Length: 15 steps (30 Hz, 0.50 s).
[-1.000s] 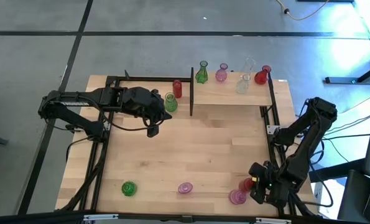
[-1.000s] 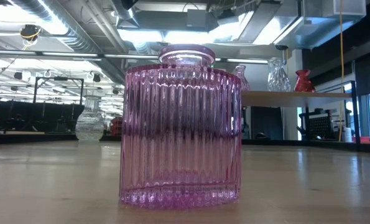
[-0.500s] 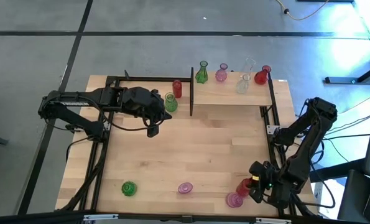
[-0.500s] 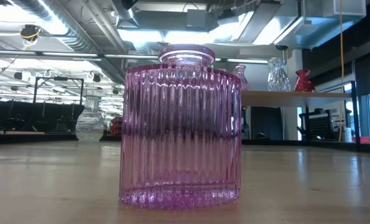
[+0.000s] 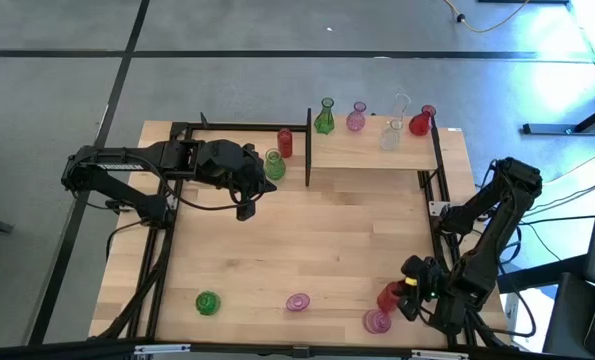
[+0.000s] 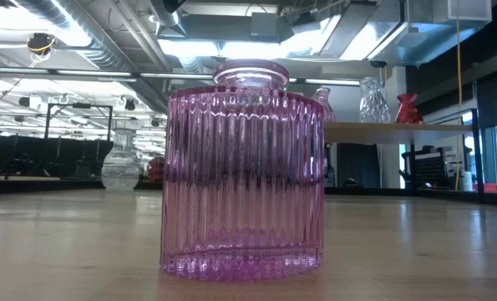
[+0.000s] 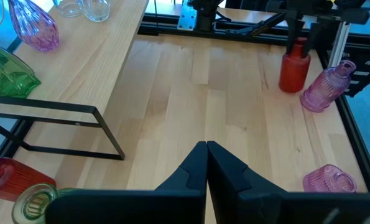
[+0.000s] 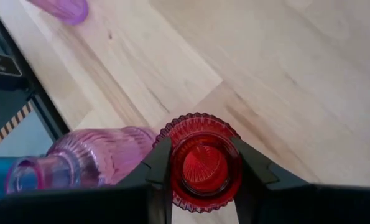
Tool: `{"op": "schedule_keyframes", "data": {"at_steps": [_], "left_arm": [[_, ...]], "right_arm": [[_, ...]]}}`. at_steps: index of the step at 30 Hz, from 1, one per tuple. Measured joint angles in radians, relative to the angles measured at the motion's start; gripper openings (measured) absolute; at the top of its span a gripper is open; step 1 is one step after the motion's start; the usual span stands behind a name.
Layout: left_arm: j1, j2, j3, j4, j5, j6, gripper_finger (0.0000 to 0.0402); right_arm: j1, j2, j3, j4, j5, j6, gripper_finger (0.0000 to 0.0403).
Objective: Sort vases onto shelf
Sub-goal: Put the bottom red vase on the shelf aligned with the other red vase
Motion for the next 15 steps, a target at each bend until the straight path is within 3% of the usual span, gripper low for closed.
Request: {"op": "schedule_keyframes", "data": {"at_steps": [7, 15], "left_arm": [[0.0, 0.0, 0.0, 0.0, 0.0, 0.0, 0.0], [0.0, 0.0, 0.0, 0.0, 0.0, 0.0, 0.0]], "right_arm": [[-0.002, -0.015, 0.002, -0.074, -0.001, 0.04, 0.0091], [-0.106, -0.059, 0.135, -0.368, -0.023, -0.054, 0.0091]]}}
